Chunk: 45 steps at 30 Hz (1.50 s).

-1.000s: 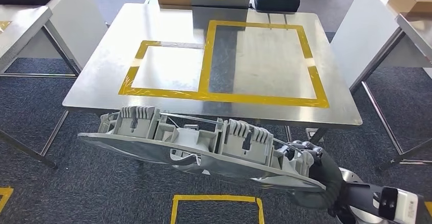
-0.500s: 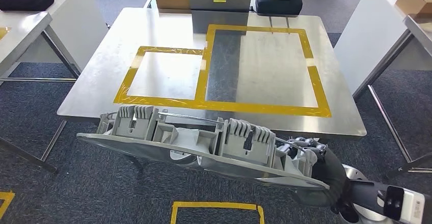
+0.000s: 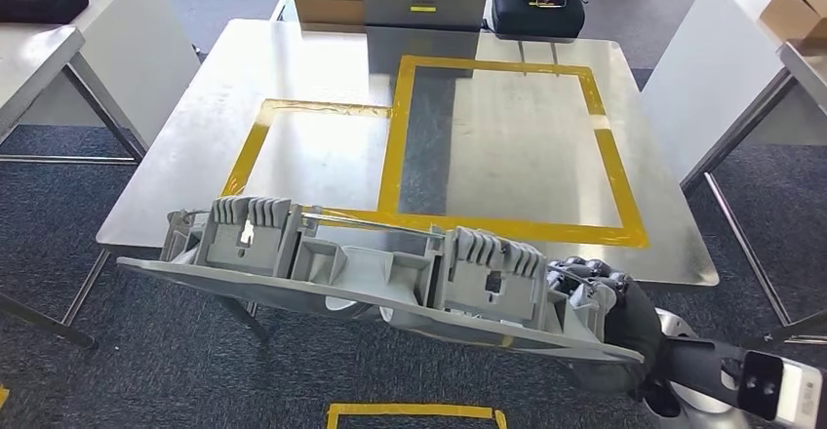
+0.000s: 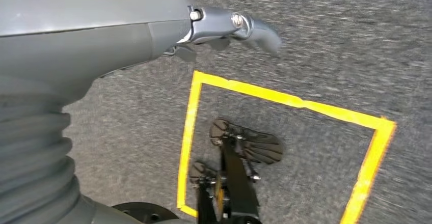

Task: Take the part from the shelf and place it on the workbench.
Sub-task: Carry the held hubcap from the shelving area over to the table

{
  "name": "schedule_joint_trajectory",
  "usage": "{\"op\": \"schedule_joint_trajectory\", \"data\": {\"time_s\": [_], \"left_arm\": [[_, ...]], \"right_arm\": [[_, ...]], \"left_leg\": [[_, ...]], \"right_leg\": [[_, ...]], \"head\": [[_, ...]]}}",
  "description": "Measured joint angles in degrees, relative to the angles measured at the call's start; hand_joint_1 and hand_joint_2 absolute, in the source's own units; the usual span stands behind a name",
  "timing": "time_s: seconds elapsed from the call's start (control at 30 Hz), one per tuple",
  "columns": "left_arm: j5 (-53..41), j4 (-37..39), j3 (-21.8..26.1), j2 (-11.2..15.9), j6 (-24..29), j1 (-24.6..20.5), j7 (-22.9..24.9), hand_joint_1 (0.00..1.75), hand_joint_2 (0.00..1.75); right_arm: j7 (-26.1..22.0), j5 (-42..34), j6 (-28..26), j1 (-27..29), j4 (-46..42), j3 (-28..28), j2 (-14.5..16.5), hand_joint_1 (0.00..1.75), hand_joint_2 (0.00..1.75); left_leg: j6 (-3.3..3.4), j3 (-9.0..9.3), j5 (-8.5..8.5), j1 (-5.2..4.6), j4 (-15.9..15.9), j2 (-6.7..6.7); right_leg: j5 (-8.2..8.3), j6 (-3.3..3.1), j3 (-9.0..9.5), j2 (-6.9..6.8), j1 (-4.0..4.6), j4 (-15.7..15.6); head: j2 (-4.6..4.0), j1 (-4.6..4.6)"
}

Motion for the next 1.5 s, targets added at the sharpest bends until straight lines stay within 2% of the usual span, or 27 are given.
{"op": "schedule_joint_trajectory", "data": {"time_s": [0.03, 0.13, 0.17, 0.2, 0.27, 0.3, 0.33, 0.37, 0.47, 0.53, 0.63, 0.67, 0.7, 0.73, 0.8, 0.83, 0.87, 1.0, 1.07, 1.17, 1.2, 1.23, 1.3, 1.33, 1.4, 1.43, 1.5], "left_arm": [[0.01, 0.0, 0.0, -0.03, 0.0, -0.07, 0.0, 0.0, 1.75], [0.02, -0.01, 0.01, -0.05, 0.0, -0.13, -0.04, 0.0, 1.75], [0.02, -0.01, 0.01, -0.05, 0.01, -0.09, -0.09, 0.0, 1.75], [0.02, -0.01, 0.01, -0.05, 0.01, -0.05, -0.15, 0.0, 1.75], [0.02, -0.01, 0.01, -0.08, 0.0, -0.04, -0.28, 0.0, 1.75], [0.02, -0.01, 0.01, -0.11, 0.0, -0.08, -0.32, 0.0, 1.75], [0.02, -0.01, 0.01, -0.15, 0.0, -0.13, -0.36, 0.0, 1.75], [0.02, -0.01, 0.01, -0.18, 0.0, -0.16, -0.37, 0.0, 1.75], [0.02, -0.01, 0.01, -0.16, 0.0, -0.17, -0.4, 0.0, 1.75], [0.01, -0.01, 0.01, -0.16, -0.03, -0.32, -0.43, 0.0, 1.75], [0.0, 0.0, 0.01, -0.12, -0.07, -0.36, -0.44, 0.0, 1.75], [-0.02, -0.01, 0.02, -0.1, -0.07, -0.24, -0.44, 0.0, 1.75], [-0.05, -0.01, 0.02, -0.09, -0.07, -0.12, -0.46, 0.0, 1.75], [-0.09, -0.01, 0.02, -0.09, -0.07, -0.04, -0.5, 0.0, 1.75], [-0.15, 0.0, 0.01, -0.08, -0.08, 0.08, -0.69, 0.0, 1.75], [-0.16, 0.01, 0.01, -0.08, -0.09, 0.1, -0.8, 0.0, 1.75], [-0.16, 0.02, 0.01, -0.08, -0.1, 0.14, -0.9, 0.0, 1.75], [-0.17, 0.0, 0.03, -0.16, -0.25, 0.32, -1.19, 0.0, 1.75], [-0.18, 0.0, 0.02, -0.2, -0.3, 0.22, -1.37, 0.0, 1.75], [-0.19, -0.01, 0.02, -0.17, -0.31, 0.19, -1.45, 0.0, 1.75], [-0.2, -0.01, 0.02, -0.17, -0.31, 0.23, -1.45, 0.0, 1.75], [-0.19, -0.01, 0.03, -0.18, -0.31, 0.26, -1.45, 0.0, 1.75], [-0.18, 0.01, 0.03, -0.25, -0.31, 0.26, -1.49, 0.0, 1.75], [-0.17, 0.01, 0.03, -0.29, -0.31, 0.21, -1.52, 0.0, 1.75], [-0.17, 0.02, 0.03, -0.34, -0.31, 0.1, -1.62, 0.0, 1.75], [-0.17, 0.02, 0.03, -0.34, -0.31, 0.05, -1.68, 0.0, 1.75], [-0.16, 0.01, 0.04, -0.32, -0.31, 0.03, -1.77, 0.0, 1.75]], "right_arm": [[-0.01, -0.01, -0.01, -0.11, -0.03, 0.0, 0.02, 1.75, 1.75], [0.15, 0.1, -0.05, -0.26, -0.06, 0.03, 0.07, 1.75, 1.75], [0.26, 0.17, -0.08, -0.23, -0.06, 0.04, 0.08, 1.75, 1.75], [0.35, 0.23, -0.1, -0.22, -0.06, 0.05, 0.09, 1.75, 1.75], [0.46, 0.3, -0.16, -0.31, -0.09, 0.05, 0.09, 1.75, 1.75], [0.51, 0.31, -0.2, -0.4, -0.11, 0.05, 0.1, 1.75, 1.75], [0.61, 0.34, -0.29, -0.56, -0.15, 0.05, 0.1, 1.75, 1.75], [0.73, 0.39, -0.4, -0.68, -0.2, 0.05, 0.1, 1.75, 1.75], [1.1, 0.71, -0.78, -0.83, -0.34, 0.05, 0.12, 1.75, 1.75], [1.13, 0.87, -0.9, -0.92, -0.43, 0.05, 0.17, 1.75, 1.75], [0.93, 1.15, -1.02, -0.8, -0.46, 0.05, 0.41, 1.75, 1.75], [0.81, 1.35, -1.09, -0.61, -0.46, 0.04, 0.45, 1.75, 1.75], [0.6, 1.6, -1.16, -0.41, -0.45, 0.03, 0.45, 1.75, 1.75], [0.25, 1.86, -1.22, -0.21, -0.45, 0.02, 0.45, 1.75, 1.75], [-0.67, 2.34, -1.26, 0.04, -0.45, 0.01, 0.45, 1.75, 1.75], [-1.06, 2.52, -1.26, 0.11, -0.45, 0.01, 0.45, 1.75, 1.75], [-1.3, 2.67, -1.26, 0.14, -0.45, 0.02, 0.45, 1.75, 1.75], [-1.27, 3.15, -1.38, 0.11, -0.48, -0.02, 0.44, 1.75, 1.75], [-1.21, 3.23, -1.5, 0.01, -0.51, -0.07, 0.43, 1.75, 1.75], [-1.21, 3.27, -1.55, 0.01, -0.52, -0.08, 0.43, 1.75, 1.75], [-1.19, 3.29, -1.55, 0.04, -0.52, -0.09, 0.41, 1.75, 1.75], [-1.19, 3.29, -1.55, 0.05, -0.52, -0.11, 0.38, 1.75, 1.75], [-1.24, 3.23, -1.52, -0.04, -0.51, -0.2, 0.3, 1.75, 1.75], [-1.27, 3.16, -1.51, -0.17, -0.5, -0.28, 0.25, 1.75, 1.75], [-1.26, 2.91, -1.5, -0.55, -0.47, -0.45, 0.12, 1.75, 1.75], [-1.2, 2.79, -1.5, -0.74, -0.46, -0.54, 0.04, 1.75, 1.75], [-0.97, 2.66, -1.53, -1.14, -0.47, -0.66, -0.07, 1.75, 1.75]], "left_leg": [[0.28, 0.4, -0.21, 0.09, -0.11, -0.04], [0.61, 1.17, -1.16, 0.08, -0.18, -0.04], [0.58, 1.55, -1.54, 0.06, -0.18, -0.07], [0.53, 2.05, -1.94, 0.06, -0.18, -0.11], [0.32, 3.33, -2.85, 0.05, -0.2, -0.2], [0.15, 3.91, -3.27, 0.01, -0.21, -0.22], [-0.12, 4.24, -3.65, -0.03, -0.25, -0.22], [-0.47, 4.37, -3.97, -0.06, -0.42, -0.19], [-1.66, 5.03, -4.06, -0.17, 0.35, -0.02], [-2.09, 4.23, -5.12, -0.14, 3.34, 0.03], [-2.6, -1.66, -9.16, -0.06, 12.81, 0.02], [-2.75, -3.39, -9.57, -0.05, 14.71, 0.03], [-2.82, -4.26, -8.81, -0.04, 14.77, 0.03], [-2.81, -4.14, -6.81, -0.02, 12.75, 0.04], [-2.67, -2.31, -1.68, -0.03, 5.57, 0.05], [-2.38, -1.54, -0.4, -0.1, 2.65, 0.11], [-2.02, -1.1, 0.31, -0.19, 0.93, 0.17], [-0.3, -0.08, -0.15, -0.09, -0.08, 0.16], [0.26, 0.73, -0.6, 0.11, -0.3, 0.06], [0.45, 1.67, -1.67, 0.12, -0.33, -0.02], [0.39, 2.18, -2.1, 0.12, -0.33, -0.06], [0.31, 2.82, -2.57, 0.12, -0.33, -0.09], [0.11, 4.17, -3.56, 0.11, -0.37, -0.14], [-0.1, 4.63, -4.01, 0.06, -0.4, -0.17], [-0.8, 5.1, -4.56, -0.05, -0.48, -0.15], [-1.23, 5.37, -4.58, -0.12, -0.47, -0.12], [-1.89, 5.87, -4.74, -0.13, 0.18, -0.03]], "right_leg": [[-0.75, 0.27, -1.44, -0.01, -0.08, 2.56], [-4.46, 0.88, -8.5, -0.01, -0.24, 12.71], [-4.52, 0.9, -10.15, -0.01, -0.25, 14.17], [-3.26, 0.8, -10.75, -0.01, -0.24, 13.56], [2.31, 0.23, -9.12, -0.03, -0.13, 6.9], [4.35, -0.14, -7.94, -0.06, 0.04, 3.3], [5.09, -0.49, -7.03, -0.1, 0.24, 0.51], [5.26, -0.79, -6.54, -0.13, 0.42, -1.05], [4.99, -1.66, -5.39, -0.03, 0.27, -2.23], [4.69, -2.27, -4.1, -0.05, 0.03, -2.57], [3.57, -2.7, -2.85, -0.02, 0.03, -2.67], [3.16, -2.7, -2.42, 0.05, 0.03, -2.66], [2.72, -2.64, -1.9, 0.13, 0.01, -2.64], [2.23, -2.52, -1.26, 0.19, -0.03, -2.61], [1.11, -2.12, 0.1, 0.21, -0.09, -2.54], [0.64, -1.83, 0.5, 0.22, -0.07, -2.48], [0.24, -1.48, 0.7, 0.23, -0.02, -2.46], [-0.21, -0.18, 0.64, 0.28, 0.11, -0.93], [-1.65, 0.36, -2.11, 0.25, -0.03, 4.0], [-4.77, 0.98, -9.26, 0.25, -0.24, 13.52], [-4.23, 0.95, -10.56, 0.25, -0.26, 14.11], [-2.46, 0.77, -10.84, 0.25, -0.24, 12.7], [3.19, 0.15, -9.05, 0.19, -0.12, 5.54], [4.68, -0.16, -8.04, 0.1, 0.07, 2.18], [5.5, -0.8, -7.03, 0.01, 0.42, -1.34], [5.03, -1.09, -6.76, 0.03, 0.49, -1.65], [5.47, -1.76, -5.73, 0.1, 0.22, -2.27]], "head": [[0.0, 0.11], [0.0, 0.38], [0.0, 0.41], [0.0, 0.46], [0.0, 0.61], [0.0, 0.66], [0.0, 0.75], [0.0, 0.82], [0.0, 0.82], [0.0, 0.59], [0.0, 0.16], [0.0, 0.09], [0.0, 0.03], [0.0, -0.03], [0.0, -0.07], [0.0, -0.14], [0.0, -0.15], [0.0, -0.11], [0.0, 0.11], [0.0, 0.34], [0.0, 0.4], [0.0, 0.47], [0.0, 0.63], [0.0, 0.7], [0.0, 0.85], [0.0, 0.86], [0.0, 0.81]]}}
